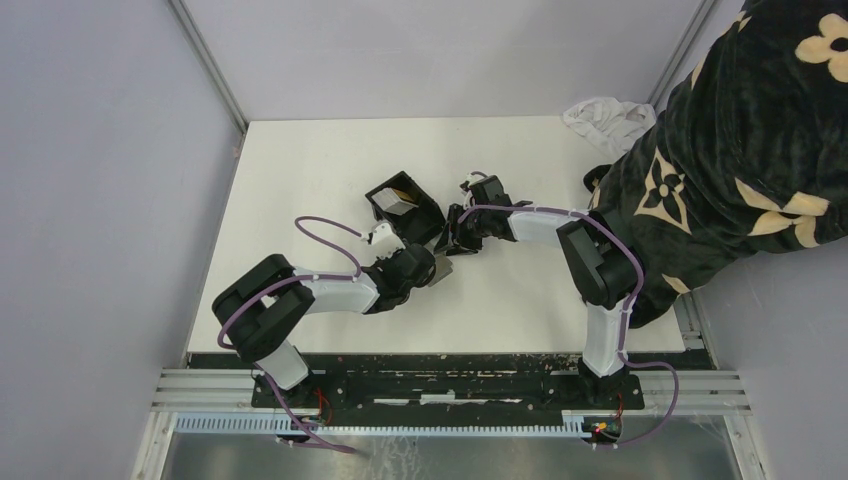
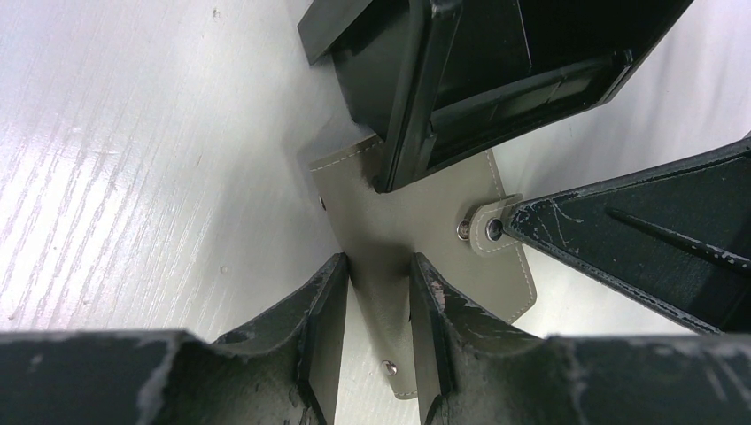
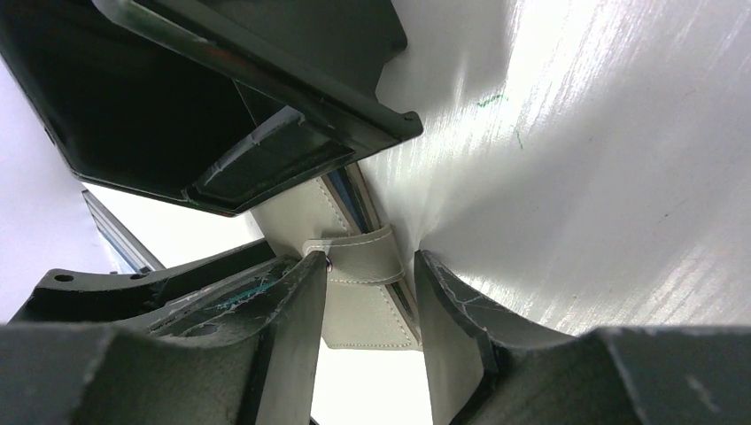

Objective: Put the credit cards into the card holder
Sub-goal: Close the card holder at the center of the board.

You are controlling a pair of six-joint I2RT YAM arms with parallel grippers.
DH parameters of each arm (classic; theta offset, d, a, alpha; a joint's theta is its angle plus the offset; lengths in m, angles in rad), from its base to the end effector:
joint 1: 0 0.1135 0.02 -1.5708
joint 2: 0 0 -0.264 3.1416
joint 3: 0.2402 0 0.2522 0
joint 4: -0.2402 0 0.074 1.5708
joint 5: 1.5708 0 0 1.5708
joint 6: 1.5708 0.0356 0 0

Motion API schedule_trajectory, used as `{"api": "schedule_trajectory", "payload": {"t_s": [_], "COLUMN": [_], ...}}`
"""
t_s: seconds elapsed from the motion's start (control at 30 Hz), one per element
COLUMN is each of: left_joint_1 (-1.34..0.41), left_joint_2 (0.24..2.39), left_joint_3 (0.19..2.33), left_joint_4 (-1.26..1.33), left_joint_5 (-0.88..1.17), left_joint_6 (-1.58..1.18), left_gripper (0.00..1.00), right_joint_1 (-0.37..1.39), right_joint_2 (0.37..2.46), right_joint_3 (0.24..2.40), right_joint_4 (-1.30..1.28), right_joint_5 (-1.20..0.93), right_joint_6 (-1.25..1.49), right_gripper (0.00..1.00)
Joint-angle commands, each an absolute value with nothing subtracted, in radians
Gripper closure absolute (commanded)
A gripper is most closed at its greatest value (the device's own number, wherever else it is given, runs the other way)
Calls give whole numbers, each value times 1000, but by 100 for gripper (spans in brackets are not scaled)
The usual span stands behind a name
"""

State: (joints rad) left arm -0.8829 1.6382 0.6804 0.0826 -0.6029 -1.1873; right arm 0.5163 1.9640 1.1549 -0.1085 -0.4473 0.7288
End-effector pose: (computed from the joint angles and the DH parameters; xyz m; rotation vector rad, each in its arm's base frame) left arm 0.2023 -0.2143 0.1317 -0.5956 2.1997 -0.3466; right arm 0.3386 0.2099 0.1372 0.0789 2.6877 1.0249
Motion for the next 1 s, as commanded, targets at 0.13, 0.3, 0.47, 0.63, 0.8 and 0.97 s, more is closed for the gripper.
{"api": "schedule_trajectory", "payload": {"t_s": [0.13,0.3,0.47,0.63,0.8,0.97], "left_joint_1": [-879,-877,-877,-877,-876,-876], "left_joint_2": [1724,1729,1738,1743,1750,1756], "left_joint_3": [617,617,618,624,629,630], "left_joint_4": [-117,-112,-107,-106,-106,-105], "left_joint_5": [-498,-494,-493,-491,-489,-486], "left_joint_6": [-1127,-1123,-1119,-1114,-1113,-1112], "left_gripper": [62,62,62,62,62,62], "right_joint_1": [506,506,510,521,534,534], "right_joint_2": [1950,1964,1979,1998,2009,2011], "right_joint_3": [1159,1165,1172,1190,1202,1204], "right_joint_4": [-125,-134,-146,-156,-162,-165], "right_joint_5": [-421,-443,-461,-475,-479,-473], "right_joint_6": [708,702,695,689,687,685], "right_gripper": [53,54,55,55,55,56]}}
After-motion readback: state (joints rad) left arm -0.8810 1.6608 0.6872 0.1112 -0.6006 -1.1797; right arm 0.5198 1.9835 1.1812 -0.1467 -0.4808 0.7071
